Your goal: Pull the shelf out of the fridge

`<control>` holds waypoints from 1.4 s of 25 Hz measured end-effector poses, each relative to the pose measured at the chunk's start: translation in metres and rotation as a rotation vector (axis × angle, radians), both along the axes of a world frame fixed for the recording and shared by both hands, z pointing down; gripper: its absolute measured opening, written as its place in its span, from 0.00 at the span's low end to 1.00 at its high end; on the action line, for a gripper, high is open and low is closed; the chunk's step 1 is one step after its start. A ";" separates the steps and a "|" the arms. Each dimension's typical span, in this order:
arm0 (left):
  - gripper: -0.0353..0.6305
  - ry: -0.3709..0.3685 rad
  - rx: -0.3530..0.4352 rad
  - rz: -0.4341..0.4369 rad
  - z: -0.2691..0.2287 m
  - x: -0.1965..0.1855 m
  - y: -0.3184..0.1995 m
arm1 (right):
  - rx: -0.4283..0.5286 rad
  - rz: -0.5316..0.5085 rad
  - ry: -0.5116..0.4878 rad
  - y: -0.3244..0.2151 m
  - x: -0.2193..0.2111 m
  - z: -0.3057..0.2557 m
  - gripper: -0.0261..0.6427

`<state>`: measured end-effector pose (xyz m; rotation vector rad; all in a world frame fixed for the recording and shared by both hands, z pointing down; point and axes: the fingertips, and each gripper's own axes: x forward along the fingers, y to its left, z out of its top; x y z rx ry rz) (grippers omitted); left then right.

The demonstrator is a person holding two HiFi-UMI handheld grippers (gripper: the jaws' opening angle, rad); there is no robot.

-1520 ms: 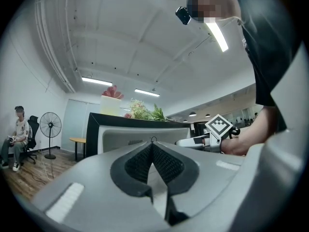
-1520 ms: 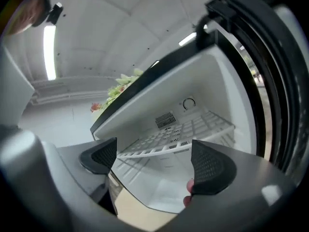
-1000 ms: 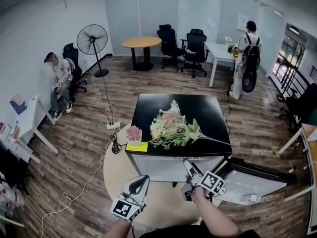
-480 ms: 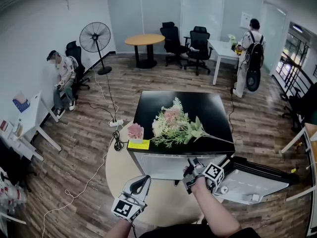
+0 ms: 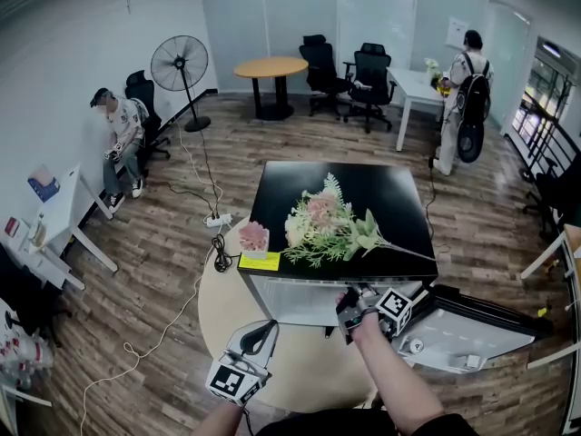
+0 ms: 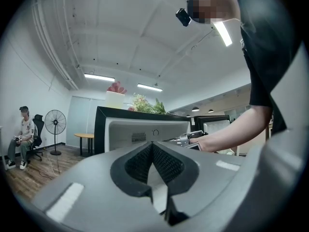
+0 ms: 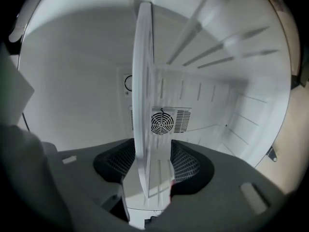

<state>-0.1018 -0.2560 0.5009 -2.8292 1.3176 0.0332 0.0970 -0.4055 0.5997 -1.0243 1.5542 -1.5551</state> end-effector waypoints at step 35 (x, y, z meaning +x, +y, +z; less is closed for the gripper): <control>0.05 -0.001 0.013 -0.020 -0.002 -0.006 0.018 | -0.011 0.057 -0.013 -0.004 0.000 -0.008 0.10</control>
